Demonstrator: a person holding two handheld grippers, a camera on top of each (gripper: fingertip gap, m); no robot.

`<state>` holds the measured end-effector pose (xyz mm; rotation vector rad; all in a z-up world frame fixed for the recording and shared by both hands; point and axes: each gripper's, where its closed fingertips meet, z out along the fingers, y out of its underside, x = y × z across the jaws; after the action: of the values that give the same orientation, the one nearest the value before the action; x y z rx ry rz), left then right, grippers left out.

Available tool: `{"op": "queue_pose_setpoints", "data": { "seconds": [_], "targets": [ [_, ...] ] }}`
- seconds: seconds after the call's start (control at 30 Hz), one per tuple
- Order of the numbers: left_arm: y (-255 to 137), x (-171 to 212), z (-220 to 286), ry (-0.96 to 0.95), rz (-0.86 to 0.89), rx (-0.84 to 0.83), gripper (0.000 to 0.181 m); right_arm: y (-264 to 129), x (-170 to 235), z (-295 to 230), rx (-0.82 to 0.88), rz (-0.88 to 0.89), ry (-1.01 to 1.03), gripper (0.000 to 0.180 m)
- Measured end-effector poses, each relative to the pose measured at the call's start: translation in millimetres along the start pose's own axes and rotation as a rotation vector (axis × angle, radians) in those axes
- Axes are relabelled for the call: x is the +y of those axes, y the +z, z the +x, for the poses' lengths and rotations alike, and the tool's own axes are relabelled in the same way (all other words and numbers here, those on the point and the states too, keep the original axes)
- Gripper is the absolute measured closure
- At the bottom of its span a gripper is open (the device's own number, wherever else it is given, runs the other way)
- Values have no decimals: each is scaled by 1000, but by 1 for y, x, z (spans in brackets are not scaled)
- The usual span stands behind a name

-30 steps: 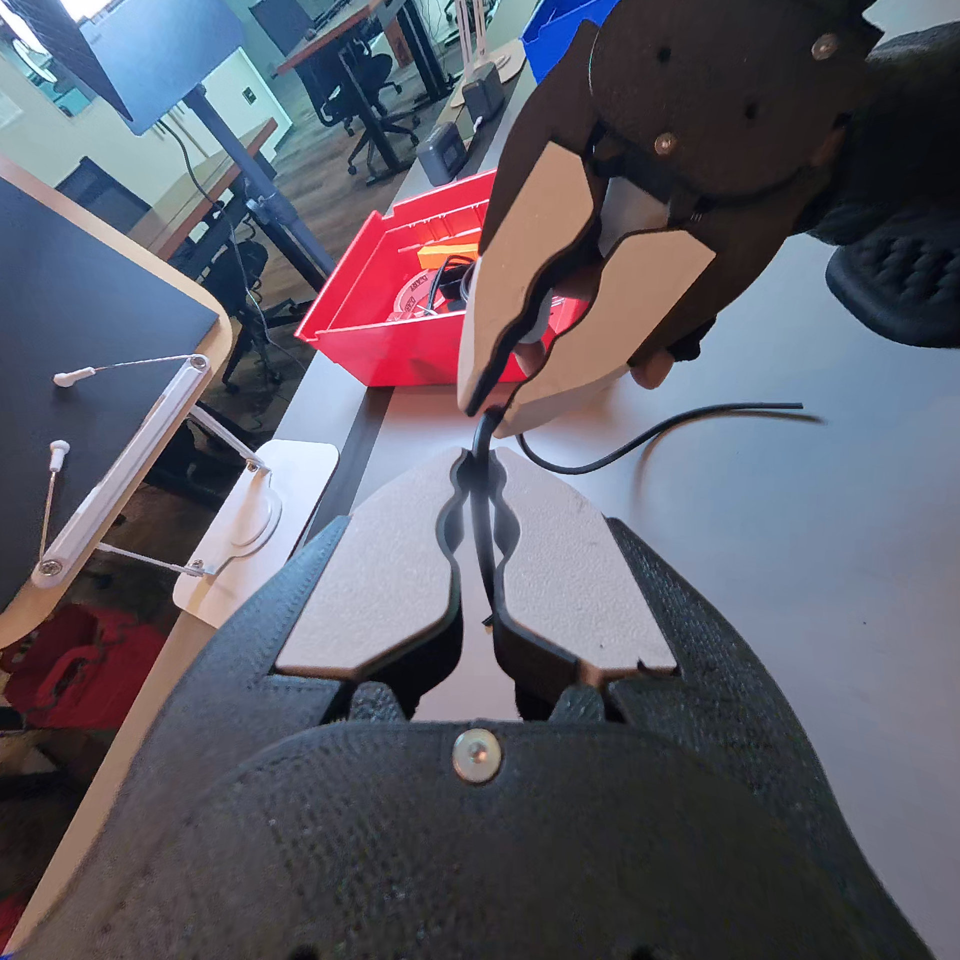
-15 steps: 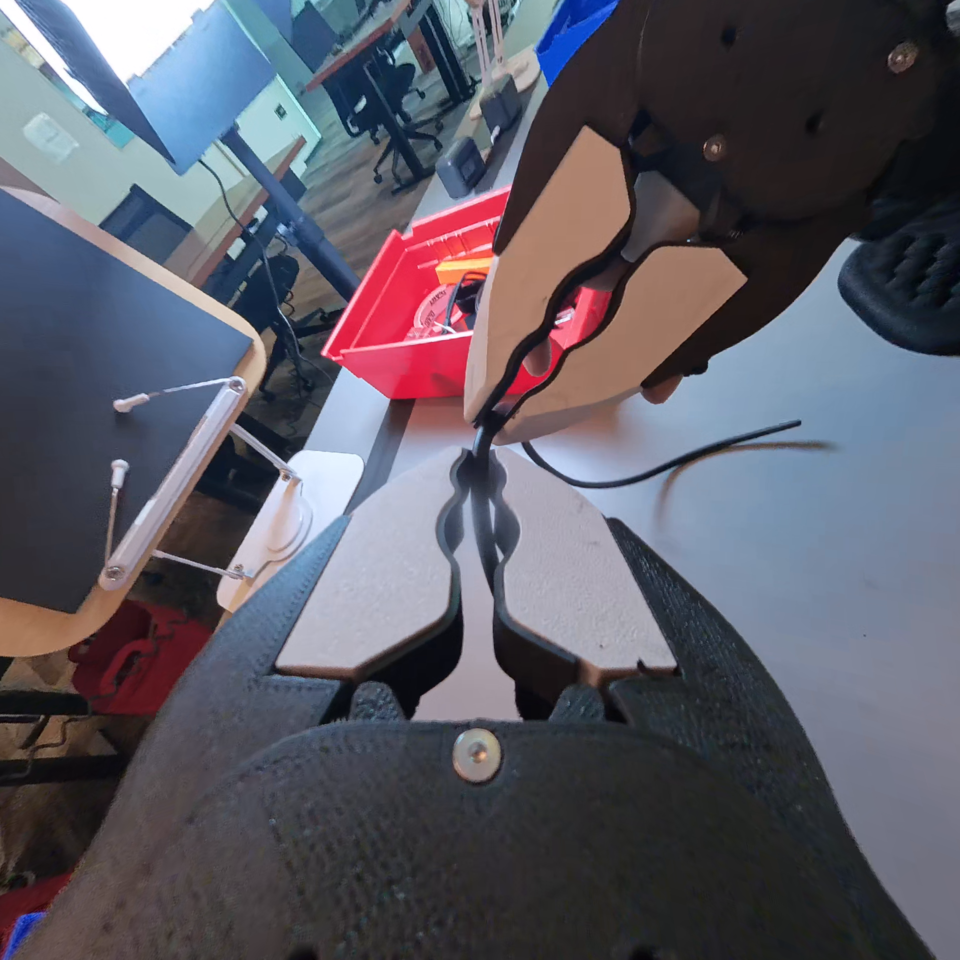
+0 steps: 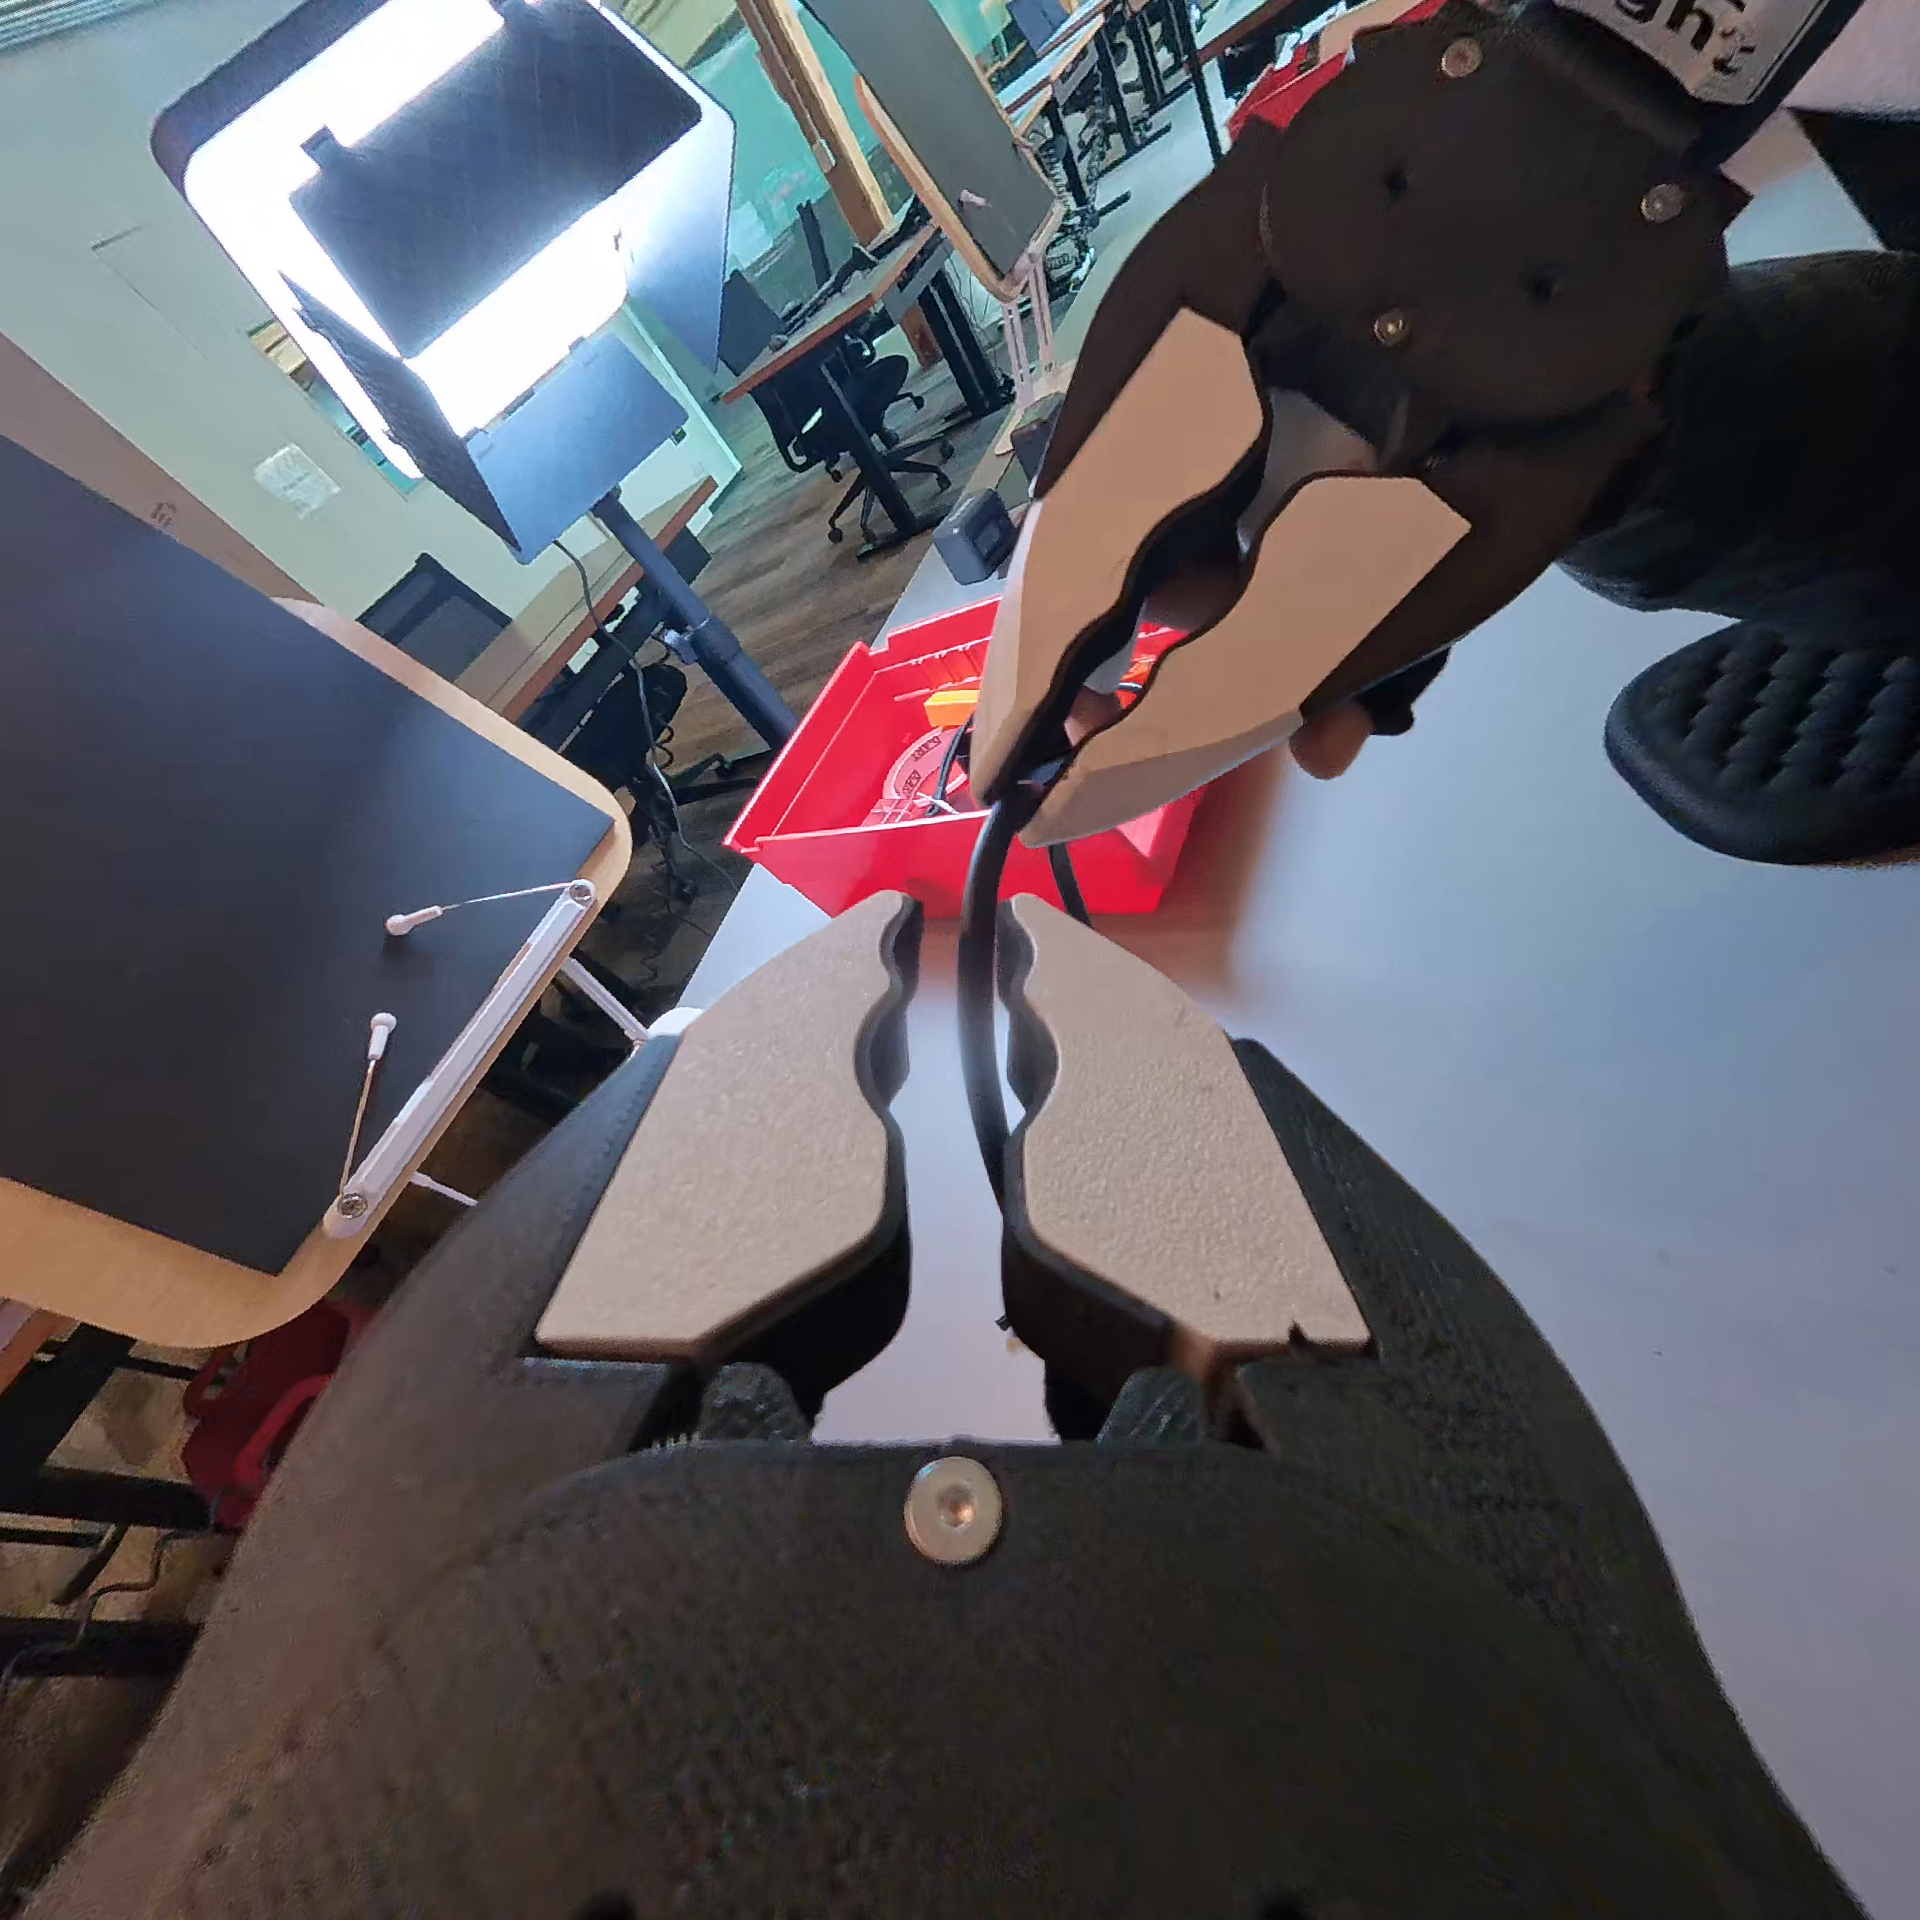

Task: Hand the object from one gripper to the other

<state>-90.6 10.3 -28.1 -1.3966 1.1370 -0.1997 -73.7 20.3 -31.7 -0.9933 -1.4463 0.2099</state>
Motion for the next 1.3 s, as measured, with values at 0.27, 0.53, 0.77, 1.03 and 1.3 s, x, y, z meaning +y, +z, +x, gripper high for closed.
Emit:
{"op": "queue_pose_setpoints", "data": {
  "seconds": [0.27,0.53,0.77,1.03,1.3],
  "targets": [
    [-5,-12,21,80,-56,5,174,-9,-21,-13,26,-13,-195,173],
    [-22,-23,12,116,-29,-63,175,-12,-30,-6,-18,71,-5,166],
    [-29,-27,0,74,3,-111,174,-7,-40,3,-10,47,20,173],
    [-9,-13,-8,82,-104,-101,170,-1,-41,4,-11,5,-33,173],
    [-18,-24,-10,-44,62,-87,176,-3,-38,6,-102,136,250,159]
  ]
}}
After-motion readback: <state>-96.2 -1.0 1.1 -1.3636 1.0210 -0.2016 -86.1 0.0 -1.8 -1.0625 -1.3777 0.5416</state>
